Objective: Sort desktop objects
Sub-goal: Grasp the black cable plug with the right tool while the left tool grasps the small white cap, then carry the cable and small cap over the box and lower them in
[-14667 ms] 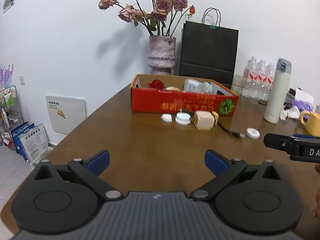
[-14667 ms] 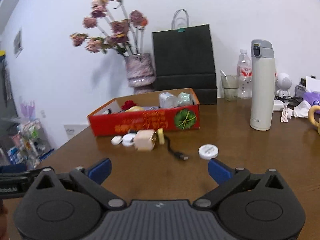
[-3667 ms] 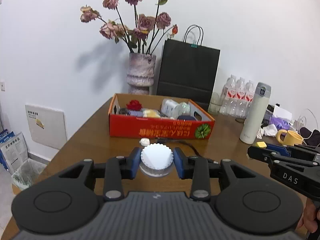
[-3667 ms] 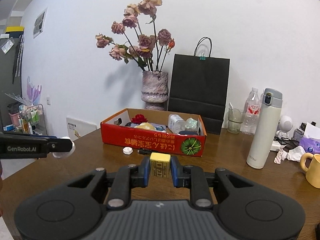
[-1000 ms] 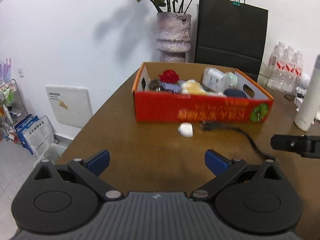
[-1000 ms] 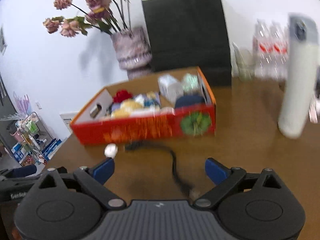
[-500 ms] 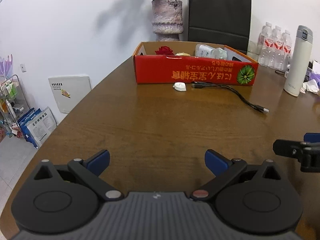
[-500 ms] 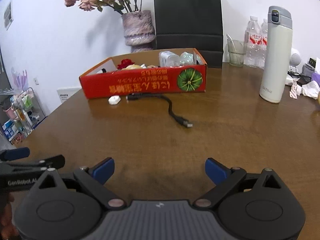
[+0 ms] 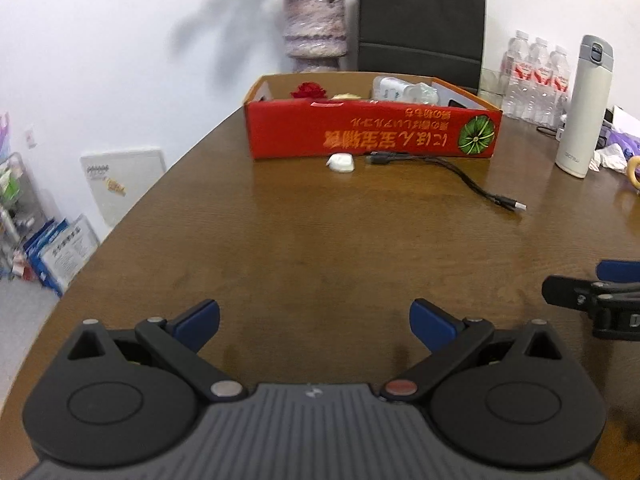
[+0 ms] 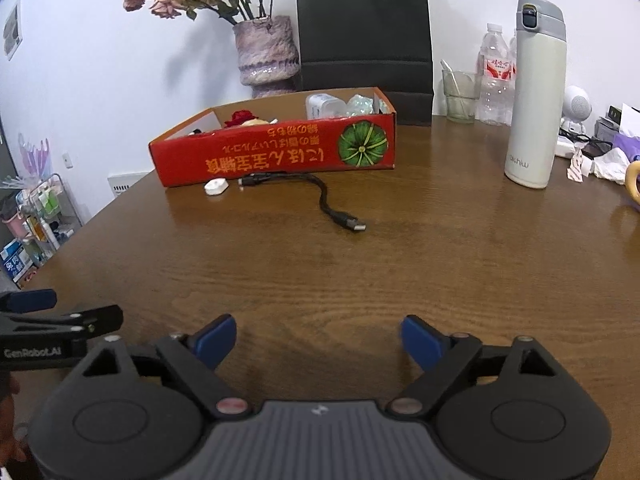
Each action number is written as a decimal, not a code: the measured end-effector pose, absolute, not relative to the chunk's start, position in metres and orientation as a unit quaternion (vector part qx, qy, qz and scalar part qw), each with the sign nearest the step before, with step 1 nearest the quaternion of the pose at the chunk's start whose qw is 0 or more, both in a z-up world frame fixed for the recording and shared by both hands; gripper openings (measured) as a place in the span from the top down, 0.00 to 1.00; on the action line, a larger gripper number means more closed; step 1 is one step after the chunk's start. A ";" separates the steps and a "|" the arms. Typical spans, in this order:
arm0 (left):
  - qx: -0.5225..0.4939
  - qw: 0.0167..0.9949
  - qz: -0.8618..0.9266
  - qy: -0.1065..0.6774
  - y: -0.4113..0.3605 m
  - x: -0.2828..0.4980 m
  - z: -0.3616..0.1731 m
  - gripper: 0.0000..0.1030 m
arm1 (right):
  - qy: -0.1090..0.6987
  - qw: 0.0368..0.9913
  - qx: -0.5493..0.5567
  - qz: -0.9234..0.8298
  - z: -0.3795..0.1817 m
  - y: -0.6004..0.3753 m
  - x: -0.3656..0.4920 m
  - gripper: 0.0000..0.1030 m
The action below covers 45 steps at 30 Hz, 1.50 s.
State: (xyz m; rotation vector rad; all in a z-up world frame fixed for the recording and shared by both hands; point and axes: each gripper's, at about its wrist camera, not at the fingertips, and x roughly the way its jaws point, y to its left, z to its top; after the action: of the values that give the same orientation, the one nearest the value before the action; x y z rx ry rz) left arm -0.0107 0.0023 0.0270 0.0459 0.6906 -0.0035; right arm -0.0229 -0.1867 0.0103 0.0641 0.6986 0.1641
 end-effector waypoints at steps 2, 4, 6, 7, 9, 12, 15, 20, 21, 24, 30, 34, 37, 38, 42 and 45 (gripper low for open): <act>0.033 0.944 -0.007 0.327 0.003 0.006 0.033 0.00 | 0.338 0.937 0.015 0.082 0.009 -0.186 -0.011 0.26; 0.035 0.947 -0.015 0.319 0.004 0.026 0.039 0.00 | 0.331 0.940 0.004 0.079 0.007 -0.188 0.006 0.30; 0.029 0.949 -0.024 0.314 0.006 0.048 0.044 0.00 | 0.333 0.940 0.007 0.076 0.005 -0.193 0.024 0.31; 0.016 0.949 -0.032 0.312 0.008 0.061 0.046 0.00 | 0.337 0.938 0.008 0.074 0.004 -0.195 0.034 0.31; -0.014 0.948 -0.045 0.315 0.014 0.082 0.049 0.04 | 0.338 0.938 0.008 0.072 0.002 -0.198 0.050 0.32; -0.028 0.945 -0.063 0.321 0.014 0.115 0.049 0.18 | 0.339 0.938 -0.004 0.076 0.001 -0.199 0.069 0.38; 0.001 0.943 -0.074 0.325 0.005 0.142 0.042 0.24 | 0.333 0.939 -0.017 0.091 0.001 -0.197 0.082 0.58; 0.021 0.941 -0.095 0.325 -0.005 0.171 0.029 0.35 | 0.322 0.941 -0.021 0.105 -0.001 -0.194 0.087 0.70; 0.022 0.939 -0.097 0.330 -0.005 0.174 0.027 0.38 | 0.320 0.941 -0.024 0.107 -0.001 -0.193 0.086 0.71; 0.017 0.933 -0.096 0.345 -0.002 0.182 0.016 0.54 | 0.317 0.941 -0.019 0.114 -0.001 -0.194 0.086 0.80; 0.009 0.938 -0.099 0.332 0.001 0.177 0.015 0.75 | 0.317 0.941 -0.020 0.120 0.000 -0.193 0.084 0.87; -0.004 0.941 -0.105 0.323 0.002 0.164 0.020 0.76 | 0.314 0.940 -0.015 0.133 0.005 -0.190 0.077 0.87; -0.015 0.946 -0.112 0.304 0.001 0.139 0.030 0.76 | 0.301 0.944 0.000 0.137 0.014 -0.190 0.067 0.88; -0.020 0.947 -0.116 0.299 0.000 0.131 0.033 0.76 | 0.298 0.944 0.002 0.139 0.017 -0.190 0.063 0.88; -0.033 0.950 -0.124 0.284 0.000 0.099 0.041 0.76 | 0.287 0.945 -0.012 0.157 0.029 -0.179 0.042 0.89; -0.038 0.953 -0.113 0.278 0.004 0.081 0.049 0.76 | 0.269 0.949 -0.018 0.164 0.042 -0.172 0.026 0.89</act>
State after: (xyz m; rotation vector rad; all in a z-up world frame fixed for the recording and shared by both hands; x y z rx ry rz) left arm 0.0806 0.0040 0.0492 -0.0776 0.5656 -0.2298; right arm 0.0256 -0.1720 0.0420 -0.0361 0.5472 0.3344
